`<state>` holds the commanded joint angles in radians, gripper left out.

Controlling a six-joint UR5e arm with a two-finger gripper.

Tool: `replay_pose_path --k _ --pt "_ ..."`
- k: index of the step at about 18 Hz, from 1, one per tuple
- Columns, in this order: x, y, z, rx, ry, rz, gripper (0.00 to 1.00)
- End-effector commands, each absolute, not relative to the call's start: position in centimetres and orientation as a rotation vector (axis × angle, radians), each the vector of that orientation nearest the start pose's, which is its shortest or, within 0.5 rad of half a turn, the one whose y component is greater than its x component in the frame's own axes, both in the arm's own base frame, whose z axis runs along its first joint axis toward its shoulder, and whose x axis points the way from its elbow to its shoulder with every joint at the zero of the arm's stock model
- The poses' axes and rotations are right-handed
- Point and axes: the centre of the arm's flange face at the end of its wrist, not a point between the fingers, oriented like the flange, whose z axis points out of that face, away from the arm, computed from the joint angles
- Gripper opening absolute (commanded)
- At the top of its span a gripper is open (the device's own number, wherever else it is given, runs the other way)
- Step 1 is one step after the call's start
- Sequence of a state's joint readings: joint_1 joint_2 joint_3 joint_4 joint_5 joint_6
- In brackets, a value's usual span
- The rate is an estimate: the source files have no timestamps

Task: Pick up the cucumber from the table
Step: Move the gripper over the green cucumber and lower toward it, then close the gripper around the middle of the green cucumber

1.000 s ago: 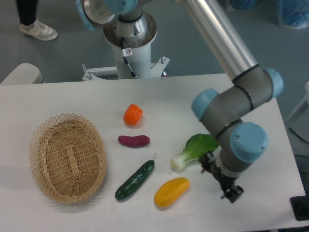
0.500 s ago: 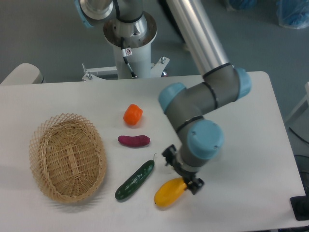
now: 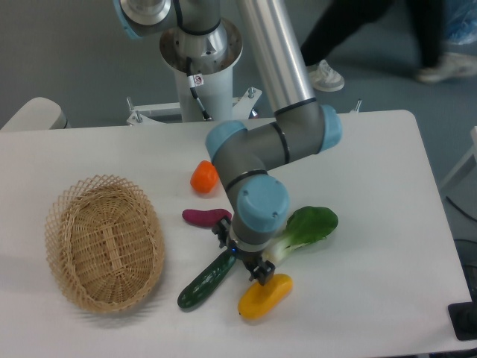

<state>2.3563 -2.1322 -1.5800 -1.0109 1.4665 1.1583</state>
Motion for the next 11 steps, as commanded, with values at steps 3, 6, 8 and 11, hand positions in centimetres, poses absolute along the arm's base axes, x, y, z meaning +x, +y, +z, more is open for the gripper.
replay_pose_path --k 3,6,8,11 --pt "-35.0 57.5 20.7 -3.008 0.525 -0.076 0.86" --pt "-33.6 58.2 19.7 -3.003 0.479 -0.045 0.77" --pt "-33.3 58.6 19.4 -3.029 0.438 -0.010 0.67" --pt "-33.1 59.4 19.5 -3.060 0.419 0.045 0.42"
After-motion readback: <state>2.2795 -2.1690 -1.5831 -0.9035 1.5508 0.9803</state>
